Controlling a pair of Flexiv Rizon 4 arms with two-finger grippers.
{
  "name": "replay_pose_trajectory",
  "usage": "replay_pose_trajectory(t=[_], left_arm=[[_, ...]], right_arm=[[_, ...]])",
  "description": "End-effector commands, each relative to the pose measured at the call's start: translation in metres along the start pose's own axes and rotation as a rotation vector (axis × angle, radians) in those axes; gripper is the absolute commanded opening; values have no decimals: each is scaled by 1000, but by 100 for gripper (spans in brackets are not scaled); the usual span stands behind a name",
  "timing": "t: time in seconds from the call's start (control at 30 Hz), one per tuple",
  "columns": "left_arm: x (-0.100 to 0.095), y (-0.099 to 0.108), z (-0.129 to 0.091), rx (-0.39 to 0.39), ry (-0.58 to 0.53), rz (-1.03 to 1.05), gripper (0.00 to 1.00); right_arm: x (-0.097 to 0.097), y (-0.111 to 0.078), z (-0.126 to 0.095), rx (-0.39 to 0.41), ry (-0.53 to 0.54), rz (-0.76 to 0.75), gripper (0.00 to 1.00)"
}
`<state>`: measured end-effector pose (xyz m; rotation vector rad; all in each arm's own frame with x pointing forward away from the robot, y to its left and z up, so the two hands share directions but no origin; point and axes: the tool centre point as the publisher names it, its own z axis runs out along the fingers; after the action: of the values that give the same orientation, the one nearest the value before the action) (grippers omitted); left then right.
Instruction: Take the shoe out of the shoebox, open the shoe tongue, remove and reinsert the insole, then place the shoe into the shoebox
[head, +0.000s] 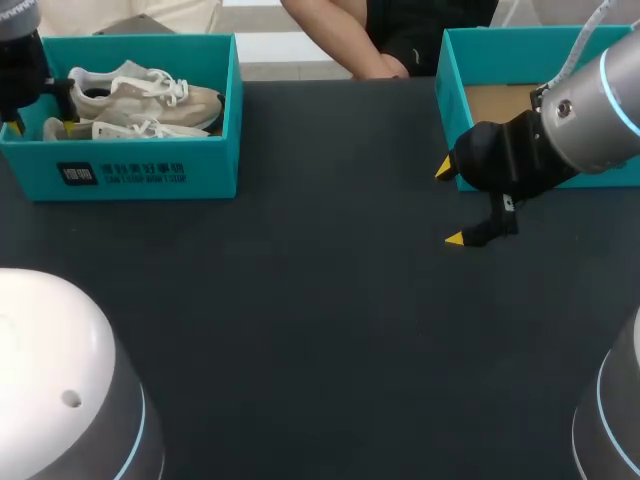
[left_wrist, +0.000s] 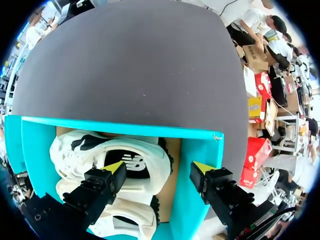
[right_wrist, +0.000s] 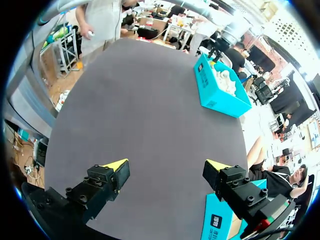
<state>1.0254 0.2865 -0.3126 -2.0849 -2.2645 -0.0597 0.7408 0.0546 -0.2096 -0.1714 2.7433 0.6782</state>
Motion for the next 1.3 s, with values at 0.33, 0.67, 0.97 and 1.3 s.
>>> replay_pose_trajectory(t=[0.33, 0.67, 0.97, 1.3], left_arm=[[-1, 14, 25, 21, 14, -4, 78], [-3, 15, 33, 44, 43, 7, 35], [1, 12, 31, 61, 85, 43, 0], [16, 11, -15, 52, 104, 64, 0]], right_arm=[[1, 0, 1, 3, -2, 1, 100], [1, 0, 1, 3, -2, 1, 100], [1, 0, 1, 3, -2, 1, 100], [1, 0, 1, 3, -2, 1, 100]])
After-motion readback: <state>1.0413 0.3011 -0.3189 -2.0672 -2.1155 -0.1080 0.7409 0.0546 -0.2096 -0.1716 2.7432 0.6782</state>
